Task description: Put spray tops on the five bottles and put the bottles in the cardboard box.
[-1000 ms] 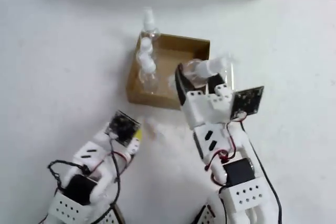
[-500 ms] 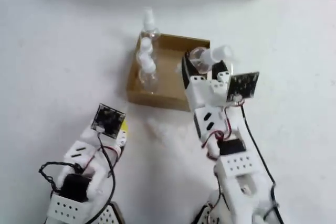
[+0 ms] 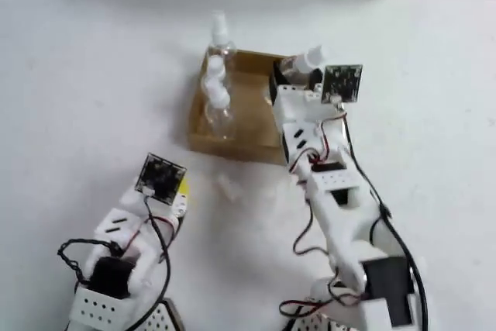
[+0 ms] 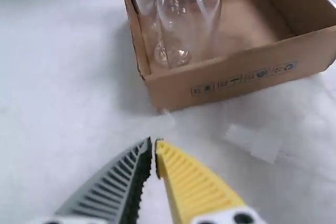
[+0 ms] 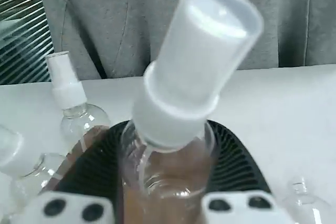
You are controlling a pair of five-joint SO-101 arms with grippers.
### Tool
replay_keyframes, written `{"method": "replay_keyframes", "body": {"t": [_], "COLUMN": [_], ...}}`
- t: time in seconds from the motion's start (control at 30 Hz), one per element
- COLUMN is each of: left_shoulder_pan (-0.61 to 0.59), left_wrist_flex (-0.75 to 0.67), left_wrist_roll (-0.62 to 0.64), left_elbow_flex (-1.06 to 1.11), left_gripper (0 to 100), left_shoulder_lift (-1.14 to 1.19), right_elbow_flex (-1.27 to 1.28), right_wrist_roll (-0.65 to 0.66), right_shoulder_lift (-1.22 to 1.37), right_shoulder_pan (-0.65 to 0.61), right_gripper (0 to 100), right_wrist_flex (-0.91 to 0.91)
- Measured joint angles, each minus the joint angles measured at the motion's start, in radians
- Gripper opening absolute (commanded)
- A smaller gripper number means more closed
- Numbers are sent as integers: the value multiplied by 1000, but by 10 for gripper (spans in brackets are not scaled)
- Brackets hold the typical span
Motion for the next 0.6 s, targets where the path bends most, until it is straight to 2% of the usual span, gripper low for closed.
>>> {"method": "replay_keyframes", "body": {"t": [0.33,0.6], "left_shoulder_pan": [0,0], "left_wrist_flex": [5,5], "left_wrist_roll": [0,0], "left_elbow_flex": [0,0], "left_gripper": [24,24], "left_shoulder_lift": [0,0], "right_elbow_flex": [-204,-319], "right_wrist_roll": [9,104], "right_shoulder_lift": [256,402], "right_shoulder_pan": [37,40], "right_gripper": [15,15], "right_wrist_flex": [-6,-9]}}
